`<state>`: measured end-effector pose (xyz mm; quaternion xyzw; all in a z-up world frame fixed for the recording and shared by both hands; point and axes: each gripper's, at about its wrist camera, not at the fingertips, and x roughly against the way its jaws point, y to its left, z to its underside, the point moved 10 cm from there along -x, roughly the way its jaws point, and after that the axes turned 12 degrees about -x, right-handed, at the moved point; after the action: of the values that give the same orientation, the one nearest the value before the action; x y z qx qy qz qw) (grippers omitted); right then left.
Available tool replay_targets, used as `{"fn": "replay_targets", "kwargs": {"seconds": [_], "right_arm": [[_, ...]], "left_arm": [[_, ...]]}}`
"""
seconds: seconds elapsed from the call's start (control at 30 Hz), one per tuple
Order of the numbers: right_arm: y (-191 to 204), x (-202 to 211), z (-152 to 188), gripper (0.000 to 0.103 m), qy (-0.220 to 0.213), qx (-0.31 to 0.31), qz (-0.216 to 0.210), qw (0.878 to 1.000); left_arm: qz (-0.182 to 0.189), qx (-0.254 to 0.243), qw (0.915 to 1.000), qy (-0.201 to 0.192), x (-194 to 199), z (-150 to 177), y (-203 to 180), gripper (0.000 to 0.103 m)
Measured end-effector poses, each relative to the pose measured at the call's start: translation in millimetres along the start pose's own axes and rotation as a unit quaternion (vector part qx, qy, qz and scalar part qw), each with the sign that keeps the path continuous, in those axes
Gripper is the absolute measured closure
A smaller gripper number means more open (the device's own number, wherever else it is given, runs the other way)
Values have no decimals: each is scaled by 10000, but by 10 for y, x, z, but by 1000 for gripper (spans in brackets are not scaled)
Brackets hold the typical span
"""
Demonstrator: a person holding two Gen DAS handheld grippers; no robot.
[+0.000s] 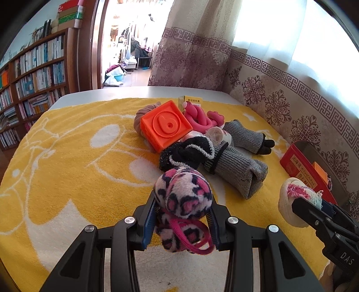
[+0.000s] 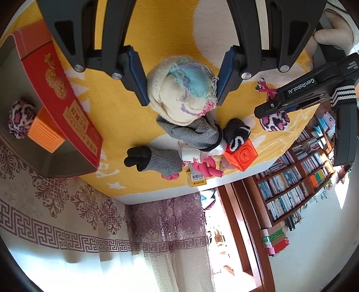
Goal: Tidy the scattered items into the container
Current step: 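Carry the plush and yarn ball with both tools over the red box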
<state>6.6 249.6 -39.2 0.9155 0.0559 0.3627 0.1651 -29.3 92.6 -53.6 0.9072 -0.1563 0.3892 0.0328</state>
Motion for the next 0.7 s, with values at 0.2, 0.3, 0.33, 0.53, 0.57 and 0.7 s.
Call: {"fn": "replay_targets", "kwargs": {"seconds": [0.2,0.3,0.33,0.53,0.57,0.7], "right_arm": [[-61,70,-26,41,-139,127,311,9993],[-104,136,-69,41,-242,88,348,9991],[-122,158,-84,41,-280,75,368,9989],[-252,313,-184,41,-481,-13,486,9977],[-279,368,-223,41,-552,-26,509,9972],[-465,679,-439,41,-985,-158,680,9927]], "left_arm": [[101,-43,9999,76,-29,15,-119,61],[110,-118,9998,86,-28,10,-189,61],[116,-136,9998,92,-29,9,-212,61],[165,-228,9995,122,-24,-12,-357,61],[183,-252,9995,110,-13,-27,-389,61],[240,-432,9988,20,47,-120,-546,61]]}}
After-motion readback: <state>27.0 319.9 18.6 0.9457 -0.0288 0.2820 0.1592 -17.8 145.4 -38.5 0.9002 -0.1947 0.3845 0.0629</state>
